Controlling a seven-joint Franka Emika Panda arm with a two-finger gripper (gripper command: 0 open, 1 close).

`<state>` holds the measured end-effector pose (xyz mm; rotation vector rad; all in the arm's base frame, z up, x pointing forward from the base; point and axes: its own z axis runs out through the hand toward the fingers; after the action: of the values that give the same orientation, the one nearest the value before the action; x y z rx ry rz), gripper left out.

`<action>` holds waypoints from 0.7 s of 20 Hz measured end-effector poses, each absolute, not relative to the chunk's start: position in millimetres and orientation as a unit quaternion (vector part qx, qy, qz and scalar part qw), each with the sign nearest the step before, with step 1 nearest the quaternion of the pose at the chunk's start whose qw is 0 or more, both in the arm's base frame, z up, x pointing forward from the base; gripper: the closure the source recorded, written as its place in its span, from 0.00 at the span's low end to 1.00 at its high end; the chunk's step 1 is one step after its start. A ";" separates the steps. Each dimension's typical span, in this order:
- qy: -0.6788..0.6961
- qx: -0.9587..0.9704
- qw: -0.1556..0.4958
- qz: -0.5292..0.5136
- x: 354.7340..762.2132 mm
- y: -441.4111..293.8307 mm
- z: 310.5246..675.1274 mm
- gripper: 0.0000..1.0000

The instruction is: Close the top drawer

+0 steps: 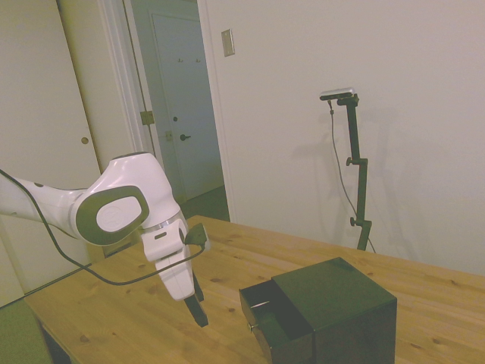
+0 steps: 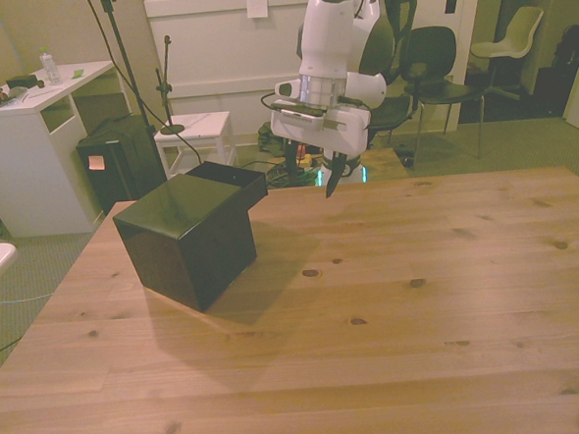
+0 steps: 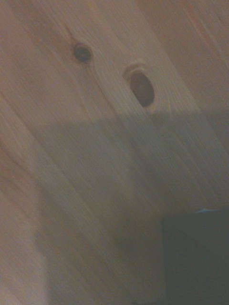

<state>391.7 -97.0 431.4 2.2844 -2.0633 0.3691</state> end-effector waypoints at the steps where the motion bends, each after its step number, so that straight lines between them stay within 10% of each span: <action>1: -0.668 0.734 0.022 0.120 390.9 -99.9 431.5 0.00; 4: -0.676 0.727 0.023 0.121 388.9 -110.2 433.2 0.00; 5: -0.679 0.724 0.022 0.120 388.4 -113.6 434.5 1.00; 14: -0.688 0.715 0.023 0.123 386.5 -130.2 442.6 1.00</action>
<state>386.5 -130.2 442.6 2.2130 -2.1304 0.3805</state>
